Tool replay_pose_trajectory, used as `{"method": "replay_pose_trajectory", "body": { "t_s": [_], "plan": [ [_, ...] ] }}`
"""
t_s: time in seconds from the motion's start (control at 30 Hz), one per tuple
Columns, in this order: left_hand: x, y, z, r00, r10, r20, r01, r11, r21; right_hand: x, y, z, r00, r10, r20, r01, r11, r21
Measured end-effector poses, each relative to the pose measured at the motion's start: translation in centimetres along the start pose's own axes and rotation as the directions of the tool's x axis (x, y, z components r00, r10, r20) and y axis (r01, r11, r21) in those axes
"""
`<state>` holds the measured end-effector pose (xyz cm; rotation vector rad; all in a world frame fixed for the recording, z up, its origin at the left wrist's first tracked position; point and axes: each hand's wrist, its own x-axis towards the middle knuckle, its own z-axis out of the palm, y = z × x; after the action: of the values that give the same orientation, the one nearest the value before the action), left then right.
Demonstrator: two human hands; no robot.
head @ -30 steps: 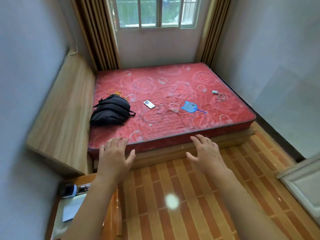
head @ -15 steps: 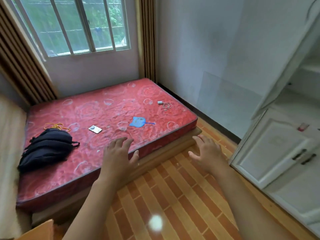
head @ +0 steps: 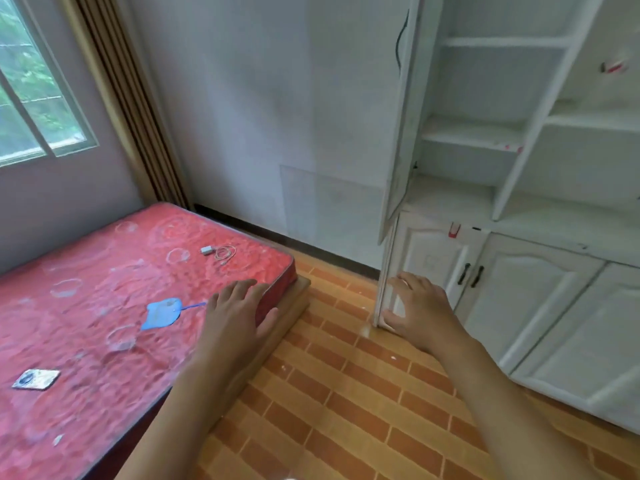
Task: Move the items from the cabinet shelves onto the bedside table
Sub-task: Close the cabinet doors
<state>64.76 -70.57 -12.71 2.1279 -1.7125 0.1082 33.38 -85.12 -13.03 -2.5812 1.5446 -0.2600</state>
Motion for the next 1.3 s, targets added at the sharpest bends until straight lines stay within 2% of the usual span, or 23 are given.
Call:
{"method": "replay_pose_trajectory", "body": {
  "t_s": [0.27,0.47,0.73,0.9,1.07,1.3],
  "plan": [
    [14.6,-0.9,0.9,0.971,0.239,-0.004,-0.239,0.971,0.018,8.8,2.2,-3.5,0.990,0.103,-0.093,-0.111,0.990,-0.085],
    [24.5,-2.3,1.1,0.930,0.367,0.012,-0.367,0.930,0.027,15.2,2.6,-6.5,0.978,0.141,-0.153,-0.159,0.981,-0.114],
    [36.7,2.2,3.2,0.847,0.531,0.025,-0.532,0.847,0.008,22.6,5.8,-12.5,0.962,0.112,-0.249,-0.178,0.949,-0.260],
    [42.7,6.6,4.9,0.812,0.584,-0.019,-0.583,0.812,0.023,27.2,9.1,-17.4,0.946,0.016,-0.323,-0.135,0.927,-0.350],
    [47.7,10.0,6.3,0.808,0.586,-0.063,-0.584,0.811,0.050,32.0,12.0,-20.6,0.929,-0.161,-0.332,0.001,0.901,-0.434],
    [52.4,13.0,7.4,0.824,0.560,-0.088,-0.552,0.828,0.099,37.5,15.2,-22.8,0.819,-0.457,-0.348,0.238,0.822,-0.518]
  ]
}}
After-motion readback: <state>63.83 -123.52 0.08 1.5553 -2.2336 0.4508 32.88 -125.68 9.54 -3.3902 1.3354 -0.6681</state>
